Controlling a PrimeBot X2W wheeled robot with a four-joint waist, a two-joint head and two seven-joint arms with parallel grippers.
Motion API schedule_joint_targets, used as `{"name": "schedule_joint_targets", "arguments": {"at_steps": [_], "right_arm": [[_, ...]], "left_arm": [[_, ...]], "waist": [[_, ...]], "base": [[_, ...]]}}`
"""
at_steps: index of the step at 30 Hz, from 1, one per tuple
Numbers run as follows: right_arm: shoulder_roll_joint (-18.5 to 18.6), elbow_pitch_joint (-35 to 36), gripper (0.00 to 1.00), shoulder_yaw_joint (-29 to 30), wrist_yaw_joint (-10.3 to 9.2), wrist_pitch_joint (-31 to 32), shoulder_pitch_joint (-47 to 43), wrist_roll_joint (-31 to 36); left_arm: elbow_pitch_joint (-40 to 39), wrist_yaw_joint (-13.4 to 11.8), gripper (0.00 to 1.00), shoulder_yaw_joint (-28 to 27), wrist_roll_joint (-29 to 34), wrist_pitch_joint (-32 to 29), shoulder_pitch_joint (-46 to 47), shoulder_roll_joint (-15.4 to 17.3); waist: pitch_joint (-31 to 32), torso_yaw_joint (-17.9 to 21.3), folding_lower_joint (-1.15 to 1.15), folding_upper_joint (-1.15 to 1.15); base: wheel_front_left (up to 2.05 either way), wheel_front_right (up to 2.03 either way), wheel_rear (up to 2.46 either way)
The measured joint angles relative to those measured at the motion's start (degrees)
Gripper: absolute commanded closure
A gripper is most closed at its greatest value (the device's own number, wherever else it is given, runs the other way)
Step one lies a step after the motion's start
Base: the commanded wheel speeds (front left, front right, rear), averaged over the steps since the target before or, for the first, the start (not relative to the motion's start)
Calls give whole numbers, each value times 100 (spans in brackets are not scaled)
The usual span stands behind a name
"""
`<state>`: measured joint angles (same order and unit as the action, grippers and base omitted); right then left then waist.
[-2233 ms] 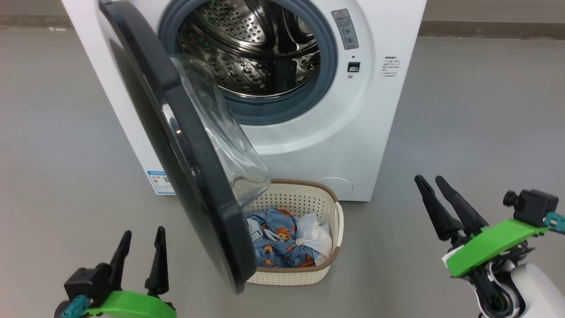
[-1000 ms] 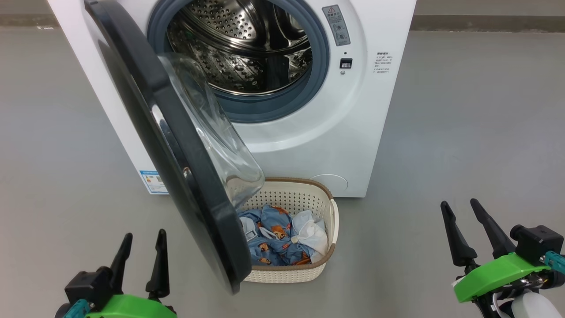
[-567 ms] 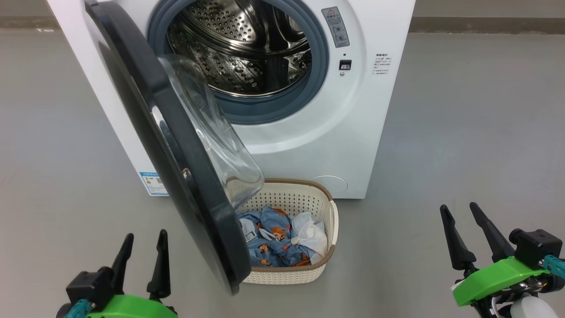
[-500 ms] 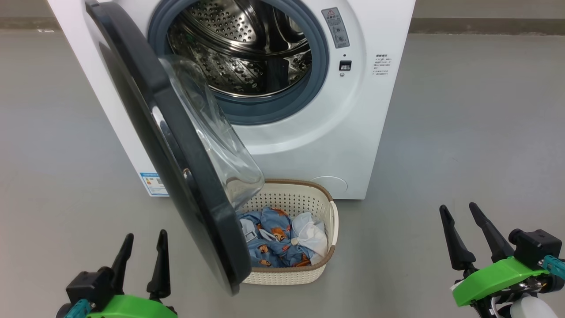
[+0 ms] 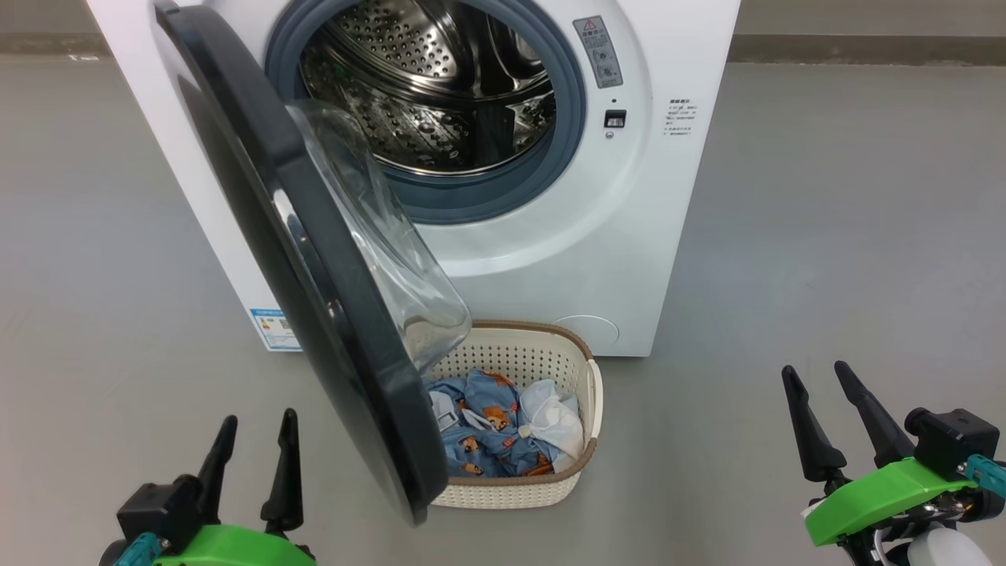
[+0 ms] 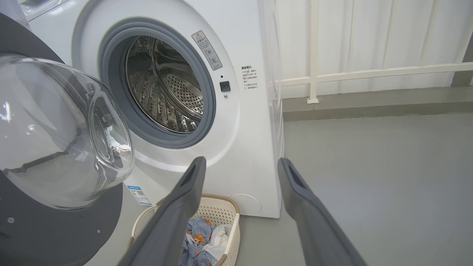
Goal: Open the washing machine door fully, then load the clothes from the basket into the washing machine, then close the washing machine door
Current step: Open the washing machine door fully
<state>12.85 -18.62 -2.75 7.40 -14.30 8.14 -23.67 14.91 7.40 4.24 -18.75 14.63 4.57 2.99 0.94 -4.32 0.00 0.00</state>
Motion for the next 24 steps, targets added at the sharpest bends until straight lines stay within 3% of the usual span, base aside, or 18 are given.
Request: {"name": "schedule_joint_targets", "arguments": {"at_steps": [5, 6, 8, 16, 24], "right_arm": [[2, -13, 0, -10, 0, 0, 0, 0], [4, -18, 0, -12, 0, 0, 0, 0], [7, -20, 0, -13, 0, 0, 0, 0], [10, -23, 0, -12, 0, 0, 0, 0], [7, -19, 0, -1, 0, 0, 0, 40]], "left_arm": [[0, 0, 0, 3, -1, 0, 0, 0], [0, 0, 25, 4, -1, 0, 1, 0], [-7, 0, 100, 4, -1, 0, 2, 0], [-372, 0, 100, 11, -3, 0, 4, -1], [-1527, 0, 100, -16, 33, 1, 51, -27]], "waist": [[-1, 16, 0, 0], [-1, 18, 0, 0], [2, 21, 0, 0], [-18, 20, 0, 0], [-46, 11, 0, 0]], "base": [[0, 0, 0], [0, 0, 0], [0, 0, 0], [0, 0, 0], [0, 0, 0]]}}
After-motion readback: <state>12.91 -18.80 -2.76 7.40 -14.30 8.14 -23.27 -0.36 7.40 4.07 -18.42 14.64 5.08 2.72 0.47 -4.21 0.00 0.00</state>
